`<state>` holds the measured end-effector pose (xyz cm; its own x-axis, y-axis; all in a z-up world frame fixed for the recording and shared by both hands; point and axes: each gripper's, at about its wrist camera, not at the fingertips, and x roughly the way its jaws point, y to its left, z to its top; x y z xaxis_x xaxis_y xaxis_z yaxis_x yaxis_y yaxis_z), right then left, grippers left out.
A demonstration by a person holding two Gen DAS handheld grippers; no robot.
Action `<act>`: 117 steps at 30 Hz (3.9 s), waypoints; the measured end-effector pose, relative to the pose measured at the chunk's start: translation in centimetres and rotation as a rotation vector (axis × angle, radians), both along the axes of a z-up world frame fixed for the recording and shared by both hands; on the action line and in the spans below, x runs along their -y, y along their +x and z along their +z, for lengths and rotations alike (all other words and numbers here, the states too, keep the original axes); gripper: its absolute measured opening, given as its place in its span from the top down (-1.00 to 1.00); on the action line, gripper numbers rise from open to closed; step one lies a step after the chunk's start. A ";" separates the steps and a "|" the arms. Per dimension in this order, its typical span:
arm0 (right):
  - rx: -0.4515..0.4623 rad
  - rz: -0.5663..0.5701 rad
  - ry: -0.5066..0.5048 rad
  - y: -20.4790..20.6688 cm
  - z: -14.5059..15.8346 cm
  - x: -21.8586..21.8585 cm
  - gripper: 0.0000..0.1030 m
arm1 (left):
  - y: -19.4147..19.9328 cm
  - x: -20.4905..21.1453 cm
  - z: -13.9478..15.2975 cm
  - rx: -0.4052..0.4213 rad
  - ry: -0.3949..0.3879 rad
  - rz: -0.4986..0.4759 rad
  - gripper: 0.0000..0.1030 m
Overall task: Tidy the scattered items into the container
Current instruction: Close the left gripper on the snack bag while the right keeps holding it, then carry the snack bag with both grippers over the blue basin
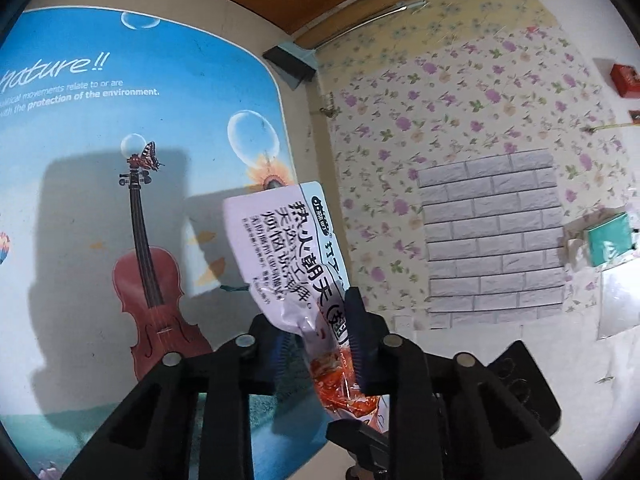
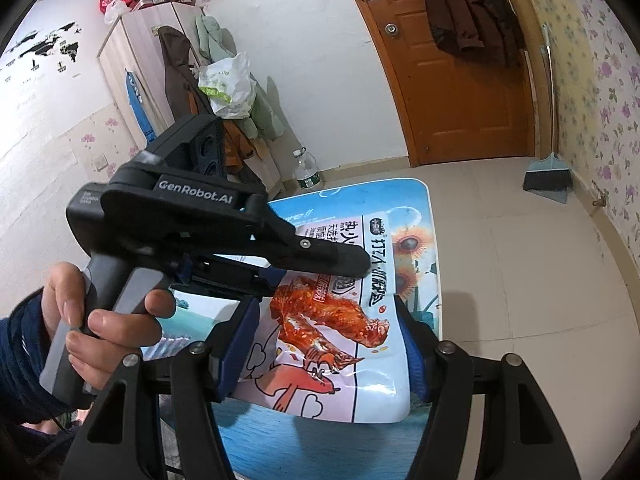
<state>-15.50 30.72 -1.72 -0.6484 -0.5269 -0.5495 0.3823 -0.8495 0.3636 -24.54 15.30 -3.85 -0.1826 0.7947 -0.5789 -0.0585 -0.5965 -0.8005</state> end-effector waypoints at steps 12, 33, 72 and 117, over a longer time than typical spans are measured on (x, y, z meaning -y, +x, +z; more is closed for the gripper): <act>-0.021 0.026 0.018 1.4 1.1 1.1 -0.29 | 1.4 1.9 1.1 -0.009 0.055 0.025 0.62; -0.103 0.080 0.059 4.9 5.8 5.8 -0.29 | 6.0 7.6 5.9 -0.109 0.095 0.077 0.63; -0.203 0.446 0.107 8.6 10.5 32.1 -0.29 | 17.2 34.6 9.8 -0.200 0.098 0.409 0.64; -0.127 0.398 0.116 5.1 7.4 35.1 -0.29 | 15.7 39.4 9.9 -0.284 -0.306 0.541 -0.40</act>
